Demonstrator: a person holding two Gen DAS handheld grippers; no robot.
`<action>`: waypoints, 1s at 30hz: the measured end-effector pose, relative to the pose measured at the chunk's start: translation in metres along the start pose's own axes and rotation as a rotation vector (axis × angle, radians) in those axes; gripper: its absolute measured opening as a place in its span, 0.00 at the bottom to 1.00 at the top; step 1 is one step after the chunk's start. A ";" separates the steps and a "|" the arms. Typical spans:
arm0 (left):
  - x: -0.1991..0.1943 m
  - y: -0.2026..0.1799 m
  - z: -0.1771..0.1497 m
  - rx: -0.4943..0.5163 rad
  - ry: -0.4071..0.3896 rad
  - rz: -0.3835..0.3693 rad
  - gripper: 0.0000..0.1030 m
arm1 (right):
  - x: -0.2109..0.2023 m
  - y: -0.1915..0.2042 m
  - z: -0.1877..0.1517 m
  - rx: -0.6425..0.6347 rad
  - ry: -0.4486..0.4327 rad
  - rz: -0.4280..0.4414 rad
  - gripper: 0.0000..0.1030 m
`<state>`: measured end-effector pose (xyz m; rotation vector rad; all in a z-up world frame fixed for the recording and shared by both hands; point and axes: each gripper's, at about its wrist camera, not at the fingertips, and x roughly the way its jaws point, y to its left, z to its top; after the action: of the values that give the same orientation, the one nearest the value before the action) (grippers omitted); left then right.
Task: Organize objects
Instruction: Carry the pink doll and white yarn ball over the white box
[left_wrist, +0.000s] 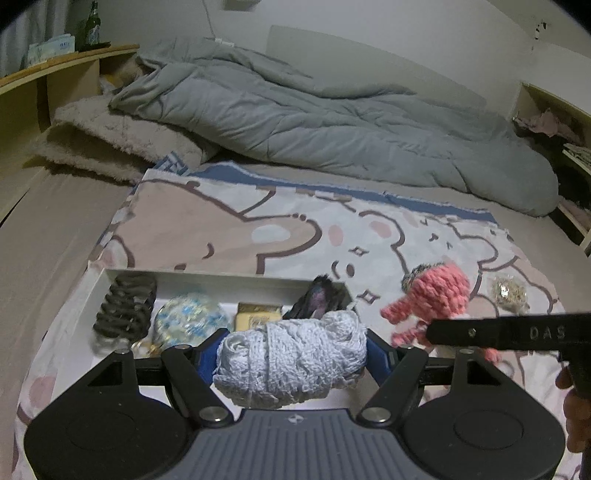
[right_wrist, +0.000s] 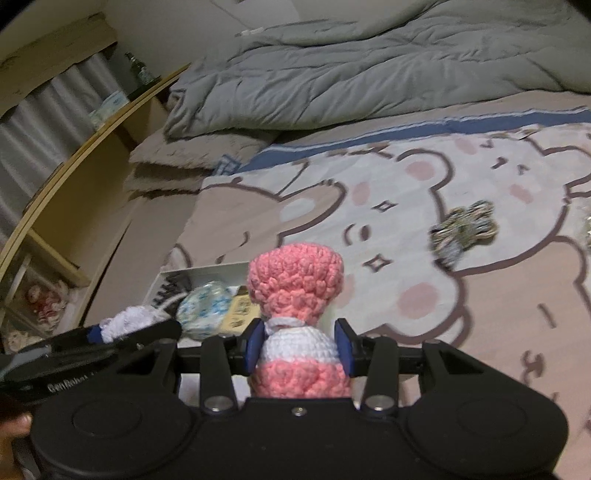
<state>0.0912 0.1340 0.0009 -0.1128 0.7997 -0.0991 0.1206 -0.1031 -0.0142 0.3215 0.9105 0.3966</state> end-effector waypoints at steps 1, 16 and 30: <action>0.000 0.002 -0.002 0.003 0.006 -0.001 0.74 | 0.003 0.004 -0.002 0.002 0.005 0.009 0.41; 0.006 0.042 -0.035 0.253 0.147 -0.106 0.74 | 0.061 0.052 -0.029 -0.049 0.129 0.024 0.41; 0.044 0.020 -0.066 0.644 0.345 -0.247 0.74 | 0.091 0.059 -0.052 -0.103 0.216 -0.070 0.42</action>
<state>0.0751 0.1439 -0.0791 0.4266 1.0594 -0.6158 0.1168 -0.0036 -0.0816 0.1533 1.1050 0.4179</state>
